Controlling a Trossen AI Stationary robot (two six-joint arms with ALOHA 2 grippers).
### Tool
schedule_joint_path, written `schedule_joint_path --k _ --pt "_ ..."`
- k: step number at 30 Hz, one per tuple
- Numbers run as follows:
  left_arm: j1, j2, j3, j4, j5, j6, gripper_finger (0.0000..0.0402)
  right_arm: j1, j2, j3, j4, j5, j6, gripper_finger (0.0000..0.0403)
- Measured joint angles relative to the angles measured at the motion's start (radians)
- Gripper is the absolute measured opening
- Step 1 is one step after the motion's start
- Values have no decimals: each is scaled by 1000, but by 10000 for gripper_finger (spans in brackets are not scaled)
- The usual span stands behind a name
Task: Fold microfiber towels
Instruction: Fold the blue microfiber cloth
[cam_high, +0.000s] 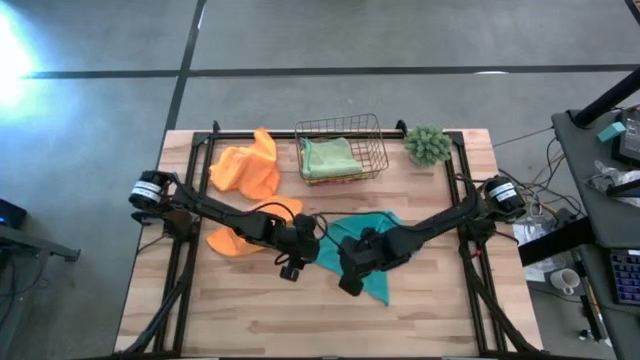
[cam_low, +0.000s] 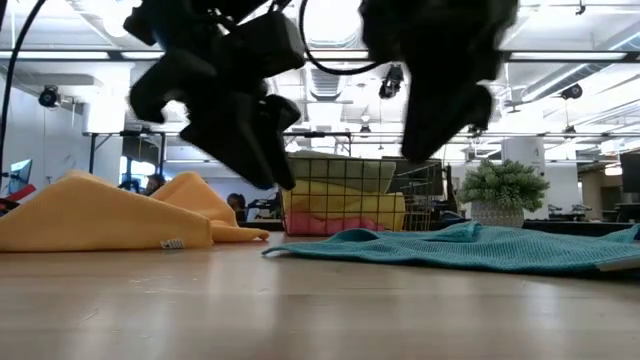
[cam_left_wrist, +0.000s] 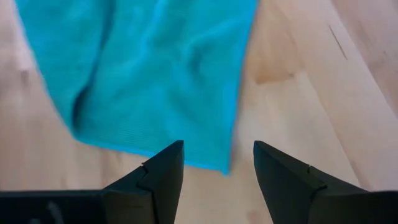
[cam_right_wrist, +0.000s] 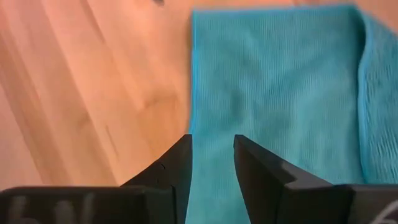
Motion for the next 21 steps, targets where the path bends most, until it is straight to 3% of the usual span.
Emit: schedule_joint_path --k 11,15,21 --pt "-98 0 -30 11 -50 -72 177 157 -11 14 -72 27 181 109" --pt "-117 0 -34 66 -51 6 177 196 -11 12 -73 21 257 120" --pt "-115 47 -37 99 -63 118 177 237 -6 12 -74 26 344 167"
